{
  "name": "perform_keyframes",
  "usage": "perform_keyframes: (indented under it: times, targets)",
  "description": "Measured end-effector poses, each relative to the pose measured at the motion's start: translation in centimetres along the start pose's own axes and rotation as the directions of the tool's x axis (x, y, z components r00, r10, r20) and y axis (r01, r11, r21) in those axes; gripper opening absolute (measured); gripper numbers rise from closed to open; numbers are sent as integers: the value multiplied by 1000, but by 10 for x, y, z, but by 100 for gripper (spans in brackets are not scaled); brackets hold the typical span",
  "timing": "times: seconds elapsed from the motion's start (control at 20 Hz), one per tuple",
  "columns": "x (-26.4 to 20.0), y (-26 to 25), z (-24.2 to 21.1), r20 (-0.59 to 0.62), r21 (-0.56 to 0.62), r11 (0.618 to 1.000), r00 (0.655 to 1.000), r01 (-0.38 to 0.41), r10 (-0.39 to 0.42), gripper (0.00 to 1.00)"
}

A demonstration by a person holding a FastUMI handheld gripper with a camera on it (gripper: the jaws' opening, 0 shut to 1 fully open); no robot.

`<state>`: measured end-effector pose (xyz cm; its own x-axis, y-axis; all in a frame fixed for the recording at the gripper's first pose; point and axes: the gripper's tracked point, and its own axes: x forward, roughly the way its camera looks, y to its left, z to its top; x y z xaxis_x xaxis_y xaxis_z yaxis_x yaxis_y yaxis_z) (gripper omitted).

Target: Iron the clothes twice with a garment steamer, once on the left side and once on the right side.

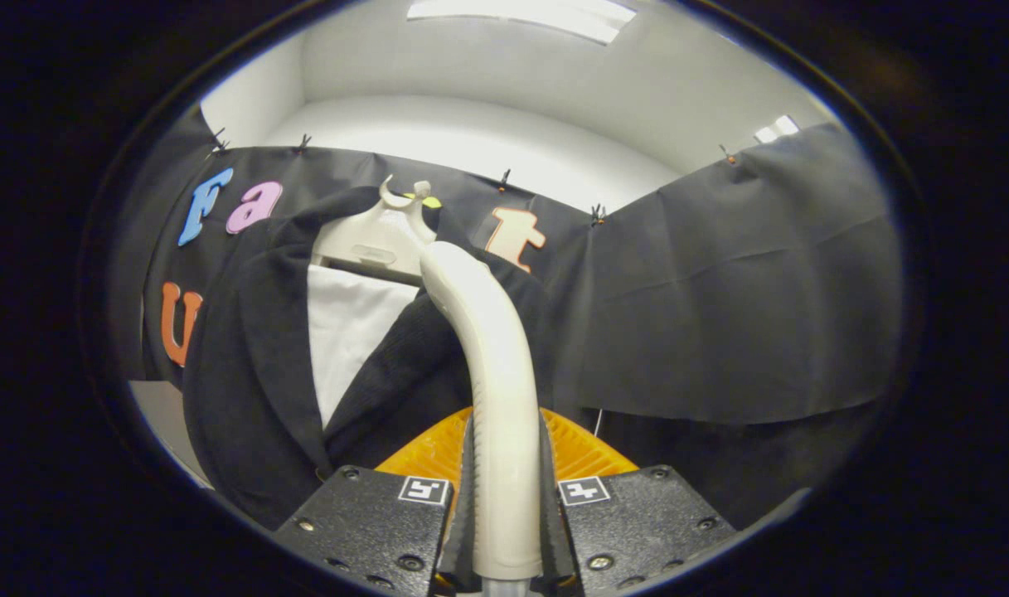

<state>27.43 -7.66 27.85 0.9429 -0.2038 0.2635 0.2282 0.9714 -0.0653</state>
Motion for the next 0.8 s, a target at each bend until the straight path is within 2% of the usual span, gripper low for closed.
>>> perform_keyframes:
  times: [0.8]
  targets:
    - [-58, -6, -93, -185, -59, 998, 983, -20, 9, 35]
